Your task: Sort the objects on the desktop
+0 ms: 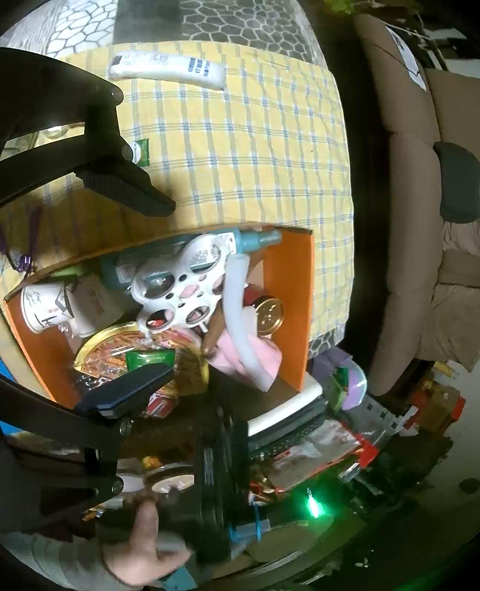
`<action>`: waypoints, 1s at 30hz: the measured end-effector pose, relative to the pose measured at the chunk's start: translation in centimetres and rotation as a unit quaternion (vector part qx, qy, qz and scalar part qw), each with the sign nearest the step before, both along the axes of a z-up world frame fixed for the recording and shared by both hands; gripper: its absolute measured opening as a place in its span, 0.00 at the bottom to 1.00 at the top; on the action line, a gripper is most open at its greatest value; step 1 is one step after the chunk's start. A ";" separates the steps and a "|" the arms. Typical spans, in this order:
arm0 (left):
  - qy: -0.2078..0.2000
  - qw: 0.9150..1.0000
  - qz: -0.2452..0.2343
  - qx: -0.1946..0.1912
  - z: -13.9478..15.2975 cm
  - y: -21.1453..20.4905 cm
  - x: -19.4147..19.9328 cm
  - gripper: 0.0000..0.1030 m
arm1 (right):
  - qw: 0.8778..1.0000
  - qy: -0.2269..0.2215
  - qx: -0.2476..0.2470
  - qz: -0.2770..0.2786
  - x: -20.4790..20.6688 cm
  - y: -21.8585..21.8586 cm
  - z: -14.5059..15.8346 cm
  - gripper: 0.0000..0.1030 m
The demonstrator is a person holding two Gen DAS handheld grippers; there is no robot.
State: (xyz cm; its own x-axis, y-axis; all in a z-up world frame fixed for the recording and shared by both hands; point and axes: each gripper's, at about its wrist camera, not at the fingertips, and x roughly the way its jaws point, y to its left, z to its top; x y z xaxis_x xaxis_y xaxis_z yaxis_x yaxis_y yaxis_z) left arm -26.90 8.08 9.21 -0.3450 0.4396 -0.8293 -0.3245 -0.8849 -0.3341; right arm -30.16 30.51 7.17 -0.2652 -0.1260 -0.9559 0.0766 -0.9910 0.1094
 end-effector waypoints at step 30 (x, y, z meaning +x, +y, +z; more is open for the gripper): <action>-0.001 0.982 -0.163 -0.099 -9.1 -3.5 14.9 0.83 | 0.985 0.117 -0.068 0.103 23.9 -11.6 1.0 0.57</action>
